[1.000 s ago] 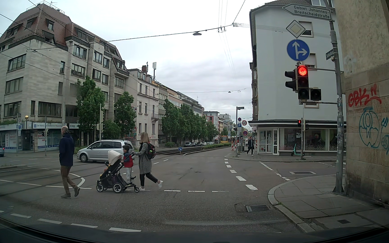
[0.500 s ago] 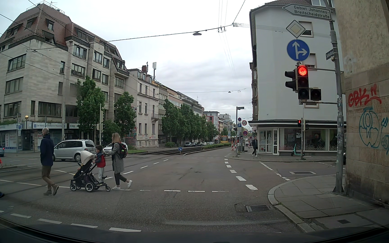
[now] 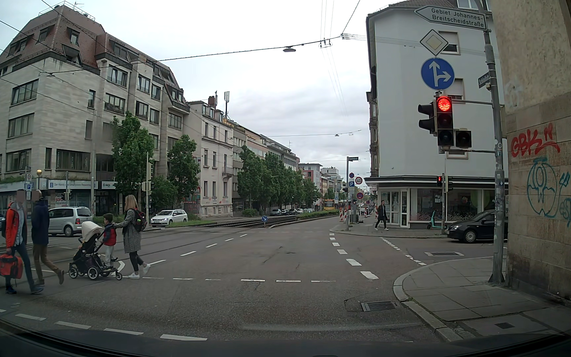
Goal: Follow the waypoints while adhering to traffic rules and regulations
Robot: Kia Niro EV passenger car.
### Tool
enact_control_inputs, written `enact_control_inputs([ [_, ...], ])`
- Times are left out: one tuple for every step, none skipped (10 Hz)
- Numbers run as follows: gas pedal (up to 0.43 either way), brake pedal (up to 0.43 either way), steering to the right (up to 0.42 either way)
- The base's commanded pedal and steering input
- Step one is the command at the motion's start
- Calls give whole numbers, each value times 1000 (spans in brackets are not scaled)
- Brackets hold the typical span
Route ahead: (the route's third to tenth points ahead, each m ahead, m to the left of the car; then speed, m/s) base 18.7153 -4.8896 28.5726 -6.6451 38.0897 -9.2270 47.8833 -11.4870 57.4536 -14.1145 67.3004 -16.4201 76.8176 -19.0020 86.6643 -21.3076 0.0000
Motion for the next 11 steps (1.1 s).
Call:
enact_control_inputs([
  [0,311,2],
  [0,311,2],
  [0,317,2],
  [0,311,2],
  [0,317,2],
  [0,311,2],
  [0,311,2],
  [0,311,2],
  [0,311,2],
  [0,311,2],
  [0,311,2],
])
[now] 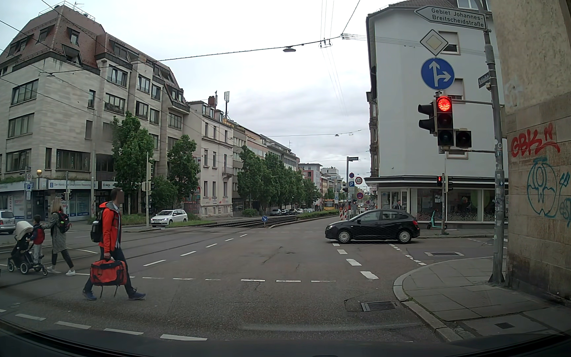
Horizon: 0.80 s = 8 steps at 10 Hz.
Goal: Follow the waypoints while adhering to traffic rules and regulations
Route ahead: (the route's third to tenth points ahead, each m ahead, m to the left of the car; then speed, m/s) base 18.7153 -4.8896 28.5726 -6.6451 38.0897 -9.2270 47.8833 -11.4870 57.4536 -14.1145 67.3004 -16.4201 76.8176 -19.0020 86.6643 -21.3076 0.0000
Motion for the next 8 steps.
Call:
enact_control_inputs([
  [0,311,2],
  [0,317,2],
  [0,311,2],
  [0,311,2],
  [0,311,2],
  [0,311,2],
  [0,311,2],
  [0,311,2],
])
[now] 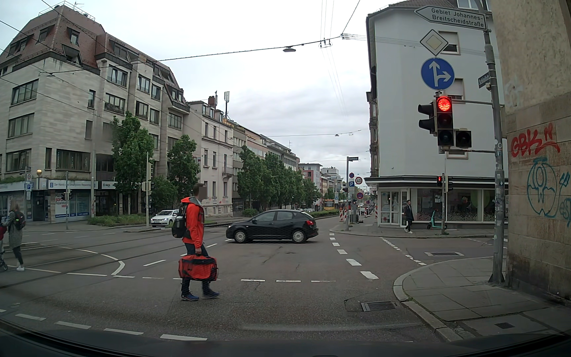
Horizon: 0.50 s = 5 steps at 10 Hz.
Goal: Follow the waypoints while adhering to traffic rules and regulations
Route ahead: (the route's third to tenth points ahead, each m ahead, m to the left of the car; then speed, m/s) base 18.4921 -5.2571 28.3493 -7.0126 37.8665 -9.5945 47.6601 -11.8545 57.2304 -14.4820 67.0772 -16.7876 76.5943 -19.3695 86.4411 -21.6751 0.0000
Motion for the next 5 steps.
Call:
enact_control_inputs([
  [0,317,2],
  [0,311,2],
  [0,317,2],
  [0,311,2],
  [0,317,2],
])
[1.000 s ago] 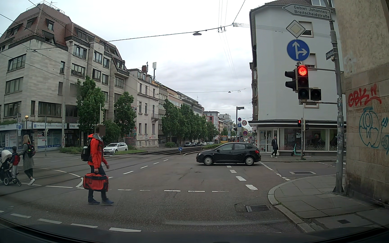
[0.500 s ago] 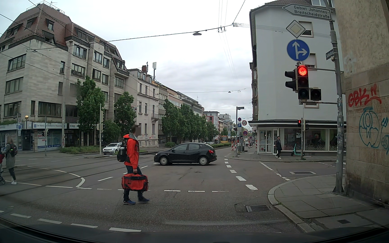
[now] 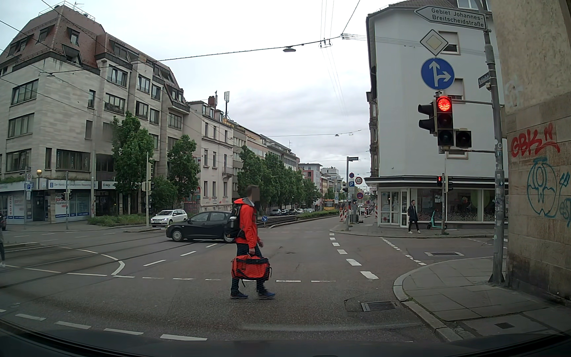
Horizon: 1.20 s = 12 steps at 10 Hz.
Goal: Follow the waypoints while adhering to traffic rules and regulations
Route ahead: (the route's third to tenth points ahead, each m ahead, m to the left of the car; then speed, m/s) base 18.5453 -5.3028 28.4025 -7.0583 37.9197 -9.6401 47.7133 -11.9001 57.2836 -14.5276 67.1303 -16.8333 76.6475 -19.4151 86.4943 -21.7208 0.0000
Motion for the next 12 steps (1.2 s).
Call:
enact_control_inputs([
  [0,311,2],
  [0,317,2],
  [0,311,2],
  [0,311,2],
  [0,317,2],
  [0,311,2],
  [0,311,2],
  [0,317,2],
  [0,311,2],
  [0,317,2],
  [0,311,2],
  [0,317,2],
])
